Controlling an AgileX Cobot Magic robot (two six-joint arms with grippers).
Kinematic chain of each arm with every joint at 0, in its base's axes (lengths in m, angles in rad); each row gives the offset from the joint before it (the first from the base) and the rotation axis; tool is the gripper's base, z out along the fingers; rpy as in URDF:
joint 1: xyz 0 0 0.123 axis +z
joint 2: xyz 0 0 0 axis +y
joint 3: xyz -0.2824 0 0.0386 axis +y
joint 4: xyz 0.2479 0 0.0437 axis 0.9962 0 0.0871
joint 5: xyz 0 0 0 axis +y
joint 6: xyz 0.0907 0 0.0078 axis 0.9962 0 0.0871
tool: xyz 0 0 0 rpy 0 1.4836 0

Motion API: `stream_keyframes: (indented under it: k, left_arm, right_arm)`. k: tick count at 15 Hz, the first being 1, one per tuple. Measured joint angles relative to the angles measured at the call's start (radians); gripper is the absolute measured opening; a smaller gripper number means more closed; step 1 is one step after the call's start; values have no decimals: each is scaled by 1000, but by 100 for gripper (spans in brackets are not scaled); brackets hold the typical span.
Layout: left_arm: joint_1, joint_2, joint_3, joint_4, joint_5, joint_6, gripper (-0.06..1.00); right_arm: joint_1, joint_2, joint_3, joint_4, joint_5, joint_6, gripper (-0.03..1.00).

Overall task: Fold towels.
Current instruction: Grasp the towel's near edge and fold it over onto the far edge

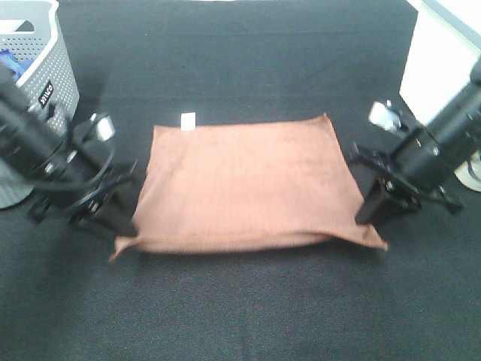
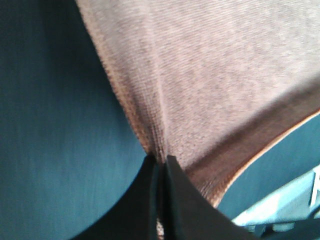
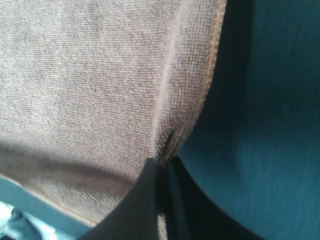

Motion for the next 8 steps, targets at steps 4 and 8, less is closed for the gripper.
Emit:
stream_keyframes:
  k: [4,8]
  left_arm:
    - [-40,-161,251,-28,-140,-5,0]
    - [-40,-227,248,-132,-340,141,0]
  right_arm:
    - [3,-94,166,26,-10,-11,0]
    - [3,-116,125,164,-106,-197,0]
